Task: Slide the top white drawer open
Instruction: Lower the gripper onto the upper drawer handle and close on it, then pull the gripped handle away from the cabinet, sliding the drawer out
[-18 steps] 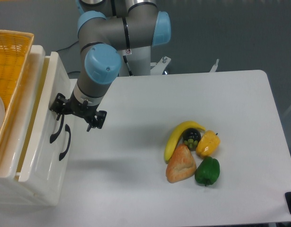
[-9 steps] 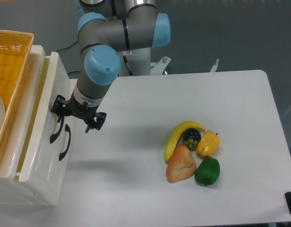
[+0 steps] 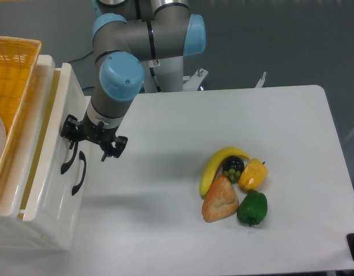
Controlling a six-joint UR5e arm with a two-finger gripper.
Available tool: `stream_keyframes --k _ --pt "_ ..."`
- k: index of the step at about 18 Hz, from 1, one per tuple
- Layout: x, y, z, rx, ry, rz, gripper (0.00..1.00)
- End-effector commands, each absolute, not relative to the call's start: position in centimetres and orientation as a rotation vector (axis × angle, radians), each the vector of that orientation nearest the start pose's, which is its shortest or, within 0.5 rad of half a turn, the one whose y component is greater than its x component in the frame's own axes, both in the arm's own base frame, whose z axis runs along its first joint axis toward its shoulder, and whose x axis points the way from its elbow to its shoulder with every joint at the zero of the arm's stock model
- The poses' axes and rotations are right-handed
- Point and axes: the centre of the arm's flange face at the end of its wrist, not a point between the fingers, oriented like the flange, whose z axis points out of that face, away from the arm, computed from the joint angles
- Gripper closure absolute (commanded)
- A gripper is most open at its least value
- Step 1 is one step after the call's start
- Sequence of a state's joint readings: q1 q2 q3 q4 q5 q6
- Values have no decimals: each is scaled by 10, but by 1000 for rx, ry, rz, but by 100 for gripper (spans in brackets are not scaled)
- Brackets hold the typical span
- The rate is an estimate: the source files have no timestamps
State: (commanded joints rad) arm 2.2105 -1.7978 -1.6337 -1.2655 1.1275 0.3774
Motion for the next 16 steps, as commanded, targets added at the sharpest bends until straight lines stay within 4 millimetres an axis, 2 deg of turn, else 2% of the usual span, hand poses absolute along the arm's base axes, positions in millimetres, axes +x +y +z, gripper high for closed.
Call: stream_keyframes --k 8,16 --pt "-201 565 377 -2835 -373 -554 45" --pt "-200 564 379 -2832 -371 -553 62"
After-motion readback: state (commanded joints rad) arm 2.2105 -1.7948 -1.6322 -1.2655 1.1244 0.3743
